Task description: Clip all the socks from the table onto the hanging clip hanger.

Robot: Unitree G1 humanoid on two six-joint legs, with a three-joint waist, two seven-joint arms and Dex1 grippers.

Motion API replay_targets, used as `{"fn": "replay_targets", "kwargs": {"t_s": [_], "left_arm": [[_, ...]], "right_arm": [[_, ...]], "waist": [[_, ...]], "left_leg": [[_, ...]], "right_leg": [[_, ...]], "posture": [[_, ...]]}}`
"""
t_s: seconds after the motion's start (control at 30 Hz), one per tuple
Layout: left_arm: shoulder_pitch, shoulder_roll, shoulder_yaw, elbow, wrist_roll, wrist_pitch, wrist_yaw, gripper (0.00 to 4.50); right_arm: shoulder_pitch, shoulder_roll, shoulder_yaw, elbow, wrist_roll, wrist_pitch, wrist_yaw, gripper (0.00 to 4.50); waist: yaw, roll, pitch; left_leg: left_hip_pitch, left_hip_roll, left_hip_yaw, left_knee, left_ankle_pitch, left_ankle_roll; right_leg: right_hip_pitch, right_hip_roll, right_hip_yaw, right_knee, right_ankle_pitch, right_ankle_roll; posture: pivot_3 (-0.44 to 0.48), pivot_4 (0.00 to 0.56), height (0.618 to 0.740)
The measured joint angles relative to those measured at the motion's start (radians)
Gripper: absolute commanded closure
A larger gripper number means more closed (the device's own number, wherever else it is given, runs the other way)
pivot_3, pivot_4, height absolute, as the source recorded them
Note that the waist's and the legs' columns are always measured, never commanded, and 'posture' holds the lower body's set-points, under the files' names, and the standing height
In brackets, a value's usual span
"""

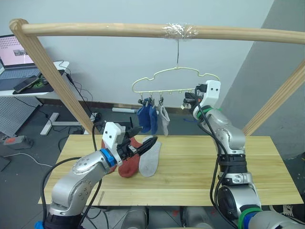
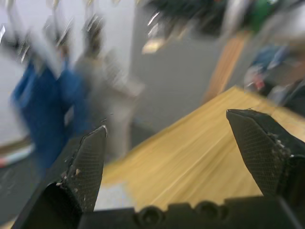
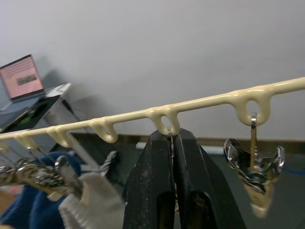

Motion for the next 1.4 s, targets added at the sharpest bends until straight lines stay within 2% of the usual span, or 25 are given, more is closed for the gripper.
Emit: {"fn": "replay_targets", "kwargs": {"t_s": [0.23,0.37,0.5,0.73,0.83,1.03,1.27,1.4], "left_arm": [[-0.103,-0.093,-0.13,0.41,0.26,-0.214,-0.004,0.0],[-0.182,-0.155,-0.162,0.618,0.346,-0.301,-0.007,0.0],[-0.239,-0.188,-0.169,0.762,0.406,-0.334,-0.004,0.0],[-0.328,-0.214,-0.253,0.948,0.542,-0.375,-0.029,0.0],[-0.352,-0.213,-0.278,0.986,0.593,-0.407,-0.043,0.58],[-0.353,-0.192,-0.322,1.012,0.673,-0.495,-0.077,2.42],[-0.27,-0.19,-0.303,0.929,0.664,-0.515,-0.109,4.45],[-0.196,-0.216,-0.261,0.831,0.596,-0.483,-0.134,4.49]], "right_arm": [[-0.002,-0.03,-0.006,-0.078,0.062,0.149,-0.008,4.49],[0.002,-0.031,-0.005,-0.109,0.074,0.181,-0.026,4.49],[0.019,-0.028,-0.005,-0.15,0.076,0.203,-0.041,4.49],[0.041,-0.013,-0.005,-0.195,0.078,0.224,-0.073,4.49],[0.042,-0.01,-0.006,-0.197,0.079,0.224,-0.075,4.5],[0.042,-0.009,-0.004,-0.197,0.078,0.219,-0.074,4.5],[0.041,-0.019,-0.004,-0.191,0.078,0.21,-0.071,4.5],[0.03,-0.03,-0.011,-0.187,0.087,0.225,-0.07,4.5]], "waist": [[0.0,0.002,0.001],[-0.003,0.002,0.001],[-0.011,0.002,0.002],[-0.021,0.002,0.002],[-0.023,0.002,0.002],[-0.024,0.002,0.001],[-0.025,0.002,0.001],[-0.024,0.003,0.002]], "left_leg": [[0.0,0.0,0.0,0.0,0.0,0.0],[-0.001,0.0,0.0,-0.001,0.0,0.0],[-0.001,0.0,0.0,-0.001,0.0,0.0],[-0.001,0.0,-0.001,-0.001,0.0,0.0],[-0.001,0.0,-0.001,-0.001,0.0,0.0],[-0.001,0.0,-0.001,-0.001,0.0,0.0],[-0.001,0.0,-0.002,-0.002,0.0,0.0],[-0.003,0.0,-0.003,-0.002,0.0,0.0]], "right_leg": [[0.0,0.0,0.0,-0.001,0.0,0.0],[-0.001,0.0,0.0,-0.001,0.0,0.001],[-0.001,0.0,0.0,-0.001,0.0,0.001],[0.0,0.0,-0.001,-0.001,-0.002,0.006],[0.0,0.0,-0.001,-0.001,-0.002,0.007],[0.0,0.0,-0.001,-0.001,-0.002,0.007],[0.0,0.0,-0.001,-0.001,-0.003,0.007],[-0.001,0.0,-0.001,-0.002,-0.003,0.006]], "posture": [[-0.058,0.145,0.74],[-0.083,0.153,0.74],[-0.093,0.156,0.74],[-0.107,0.157,0.74],[-0.112,0.155,0.74],[-0.109,0.152,0.74],[-0.098,0.148,0.74],[-0.1,0.139,0.74]]}}
